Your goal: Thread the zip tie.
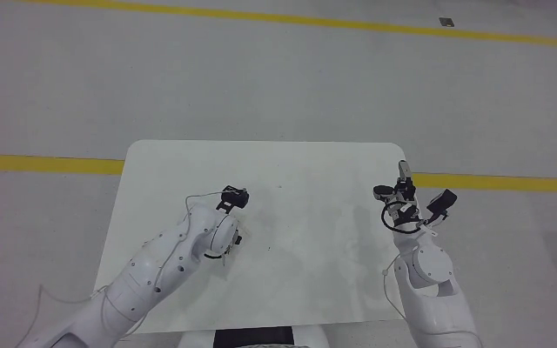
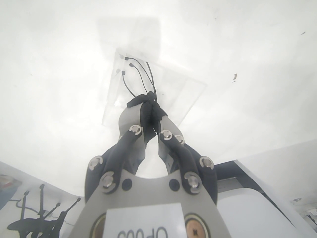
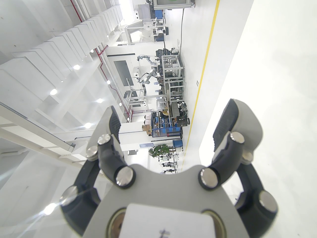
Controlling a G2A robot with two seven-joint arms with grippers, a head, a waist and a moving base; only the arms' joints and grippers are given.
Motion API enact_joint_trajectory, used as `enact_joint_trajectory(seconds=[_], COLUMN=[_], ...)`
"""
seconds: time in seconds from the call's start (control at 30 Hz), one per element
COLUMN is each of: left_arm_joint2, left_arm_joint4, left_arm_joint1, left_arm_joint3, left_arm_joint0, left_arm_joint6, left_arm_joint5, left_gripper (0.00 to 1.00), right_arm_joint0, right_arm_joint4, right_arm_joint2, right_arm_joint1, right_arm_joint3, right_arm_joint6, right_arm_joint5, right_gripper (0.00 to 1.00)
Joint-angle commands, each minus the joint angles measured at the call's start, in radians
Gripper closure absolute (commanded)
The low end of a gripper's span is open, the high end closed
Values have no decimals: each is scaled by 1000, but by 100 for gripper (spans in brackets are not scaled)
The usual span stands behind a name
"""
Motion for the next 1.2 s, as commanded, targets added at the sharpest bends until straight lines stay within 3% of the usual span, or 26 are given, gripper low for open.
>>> enact_joint_trajectory(seconds=[0.0,0.13,0.43,0.73,0.9,1.17], left_arm_joint2=[5,18,38,57,67,73], left_arm_joint4=[-4,-18,-64,-85,-94,-95], left_arm_joint1=[-1,-7,-19,-26,-31,-33], left_arm_joint3=[9,39,100,131,149,155], left_arm_joint0=[-4,-19,-47,-64,-75,-84], left_arm_joint6=[0,0,23,40,44,43], left_arm_joint5=[0,0,-14,-15,-13,-2], left_gripper=[95,85,82,86,98,100], right_arm_joint0=[0,0,0,0,0,0], right_arm_joint4=[0,0,0,0,0,0], right_arm_joint2=[0,0,0,0,0,0], right_arm_joint1=[0,0,0,0,0,0], right_arm_joint3=[0,0,0,0,0,0], right_arm_joint6=[0,0,0,0,0,0], right_arm_joint5=[0,0,0,0,0,0], right_gripper=[0,0,0,0,0,0])
